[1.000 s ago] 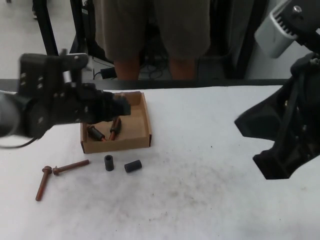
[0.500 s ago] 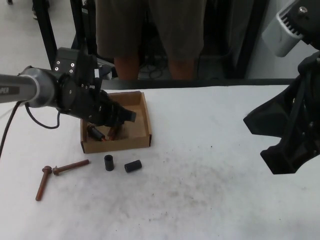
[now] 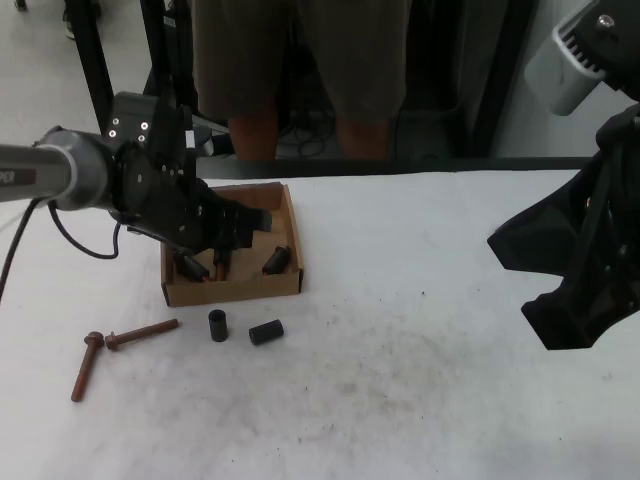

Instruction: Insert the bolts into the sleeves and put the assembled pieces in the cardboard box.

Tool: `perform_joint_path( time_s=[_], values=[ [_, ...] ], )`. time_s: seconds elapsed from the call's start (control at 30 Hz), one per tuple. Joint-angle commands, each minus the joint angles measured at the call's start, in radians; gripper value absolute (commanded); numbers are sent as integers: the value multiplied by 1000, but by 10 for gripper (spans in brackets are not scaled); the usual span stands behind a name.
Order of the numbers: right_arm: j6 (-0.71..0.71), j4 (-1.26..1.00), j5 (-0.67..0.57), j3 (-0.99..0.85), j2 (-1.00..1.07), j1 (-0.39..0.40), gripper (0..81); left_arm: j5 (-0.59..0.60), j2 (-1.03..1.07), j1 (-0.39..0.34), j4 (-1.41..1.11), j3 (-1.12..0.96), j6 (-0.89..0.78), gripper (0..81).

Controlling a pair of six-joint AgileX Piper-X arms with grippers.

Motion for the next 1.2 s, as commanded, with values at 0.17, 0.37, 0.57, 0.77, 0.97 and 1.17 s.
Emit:
perform_joint_path(
  time_s=[0.17,0.37,0.57,0.77,0.97,1.17],
  values=[
    [-3,-2,-2,-7,-8,-3,0,17,-154,-3,231,-12,24,106],
    [-8,-2,0,-7,-8,-3,0,0,-302,-3,336,9,45,8],
    [-8,-3,0,-7,-8,-3,0,-22,-507,-3,383,133,-4,8],
    [-6,-4,0,-7,-8,-3,0,-41,-789,-28,387,316,-86,8],
    [11,-4,0,-7,-8,-3,0,-43,-1074,-91,388,444,-100,8],
    [12,-4,0,-7,-5,-3,0,-43,-1283,-129,461,504,-115,8]
  ],
)
